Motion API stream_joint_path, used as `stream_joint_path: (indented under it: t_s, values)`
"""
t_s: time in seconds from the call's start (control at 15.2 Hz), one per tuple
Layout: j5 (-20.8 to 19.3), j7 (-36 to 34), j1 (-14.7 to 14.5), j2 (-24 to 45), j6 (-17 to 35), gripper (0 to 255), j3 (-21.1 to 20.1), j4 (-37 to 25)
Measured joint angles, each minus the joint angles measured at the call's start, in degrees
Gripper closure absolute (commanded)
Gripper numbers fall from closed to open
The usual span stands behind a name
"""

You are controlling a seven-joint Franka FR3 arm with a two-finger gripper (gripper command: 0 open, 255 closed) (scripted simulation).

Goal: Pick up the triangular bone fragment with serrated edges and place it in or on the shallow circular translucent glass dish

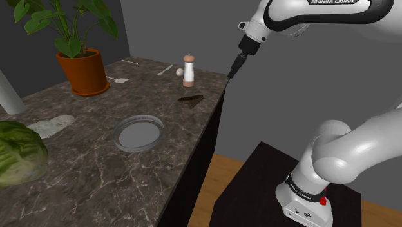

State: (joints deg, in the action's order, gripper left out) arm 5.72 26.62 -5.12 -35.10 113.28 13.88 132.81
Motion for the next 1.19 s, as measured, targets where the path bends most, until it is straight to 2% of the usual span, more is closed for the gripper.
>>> stream_joint_path:
  t_s: [0.4,0.79,1.06,1.19]
  values:
    - [3.36,18.89,-5.72,11.55,7.44,0,7.88,-3.43]
    - [11.94,39.26,-11.32,26.15,11.0,0,14.21,-11.49]
    - [19.45,52.8,-12.49,36.68,10.47,0,15.79,-18.96]
    - [21.8,57.03,-12.22,39.99,10.03,0,15.68,-21.46]
